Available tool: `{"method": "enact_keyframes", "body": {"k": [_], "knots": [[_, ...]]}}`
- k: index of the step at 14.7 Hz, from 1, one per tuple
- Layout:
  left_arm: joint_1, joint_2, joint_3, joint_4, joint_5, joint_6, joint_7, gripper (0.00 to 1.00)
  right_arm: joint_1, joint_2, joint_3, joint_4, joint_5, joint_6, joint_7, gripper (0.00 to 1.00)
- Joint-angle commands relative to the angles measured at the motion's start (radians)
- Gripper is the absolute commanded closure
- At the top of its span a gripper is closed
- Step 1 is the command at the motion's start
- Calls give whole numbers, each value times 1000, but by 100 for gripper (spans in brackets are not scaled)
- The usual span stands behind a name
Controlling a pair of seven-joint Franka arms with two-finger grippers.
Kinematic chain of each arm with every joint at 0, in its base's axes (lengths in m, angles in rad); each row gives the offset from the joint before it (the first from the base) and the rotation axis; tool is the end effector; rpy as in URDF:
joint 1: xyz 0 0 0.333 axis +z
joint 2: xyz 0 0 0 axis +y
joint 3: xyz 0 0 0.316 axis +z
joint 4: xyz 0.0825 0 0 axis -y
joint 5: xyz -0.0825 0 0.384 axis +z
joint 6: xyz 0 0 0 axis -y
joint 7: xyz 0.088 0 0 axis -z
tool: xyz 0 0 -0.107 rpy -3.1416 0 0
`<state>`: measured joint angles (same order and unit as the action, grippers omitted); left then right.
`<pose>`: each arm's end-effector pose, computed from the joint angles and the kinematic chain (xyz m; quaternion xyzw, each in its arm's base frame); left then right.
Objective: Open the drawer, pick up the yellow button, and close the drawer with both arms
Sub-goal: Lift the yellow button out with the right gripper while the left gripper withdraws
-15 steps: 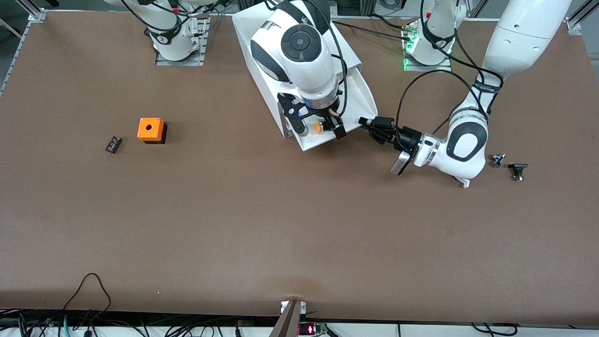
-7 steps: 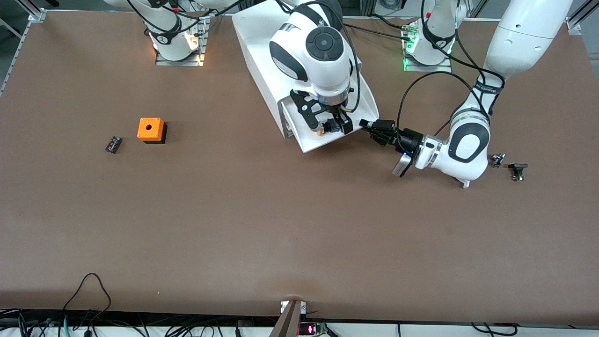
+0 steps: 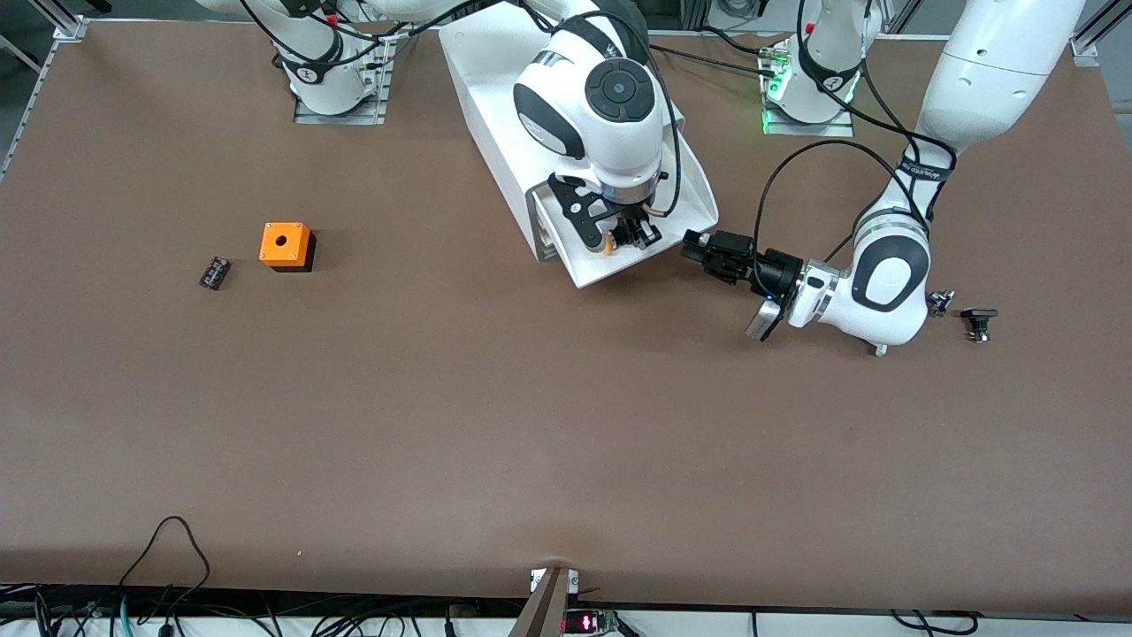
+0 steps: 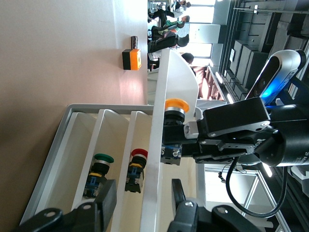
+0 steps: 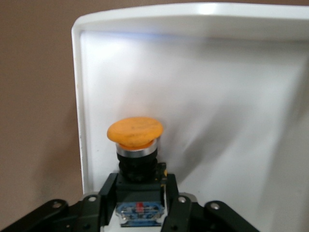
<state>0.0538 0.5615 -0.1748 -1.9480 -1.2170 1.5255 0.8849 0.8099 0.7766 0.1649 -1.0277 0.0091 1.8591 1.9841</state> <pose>0.5372 -0.1665 0.2197 0.7243 -0.1288 -0.1540 0.6595 0.4645 0.6095 0.3949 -0.8603 0.5052 0.0581 0.0376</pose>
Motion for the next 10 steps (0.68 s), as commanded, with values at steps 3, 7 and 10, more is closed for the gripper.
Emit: {"method": "enact_keyframes", "body": {"k": [3, 7, 10], "knots": [[8, 12, -6, 23, 17, -5, -15, 49, 0, -13, -12, 6, -11, -11, 7, 100], [8, -15, -5, 23, 28, -11, -99, 50, -70, -37, 2, 41, 27, -53, 4, 100], [8, -51, -3, 26, 53, -7, -207, 50, -109, -78, 2, 51, 81, -70, -30, 100]]}}
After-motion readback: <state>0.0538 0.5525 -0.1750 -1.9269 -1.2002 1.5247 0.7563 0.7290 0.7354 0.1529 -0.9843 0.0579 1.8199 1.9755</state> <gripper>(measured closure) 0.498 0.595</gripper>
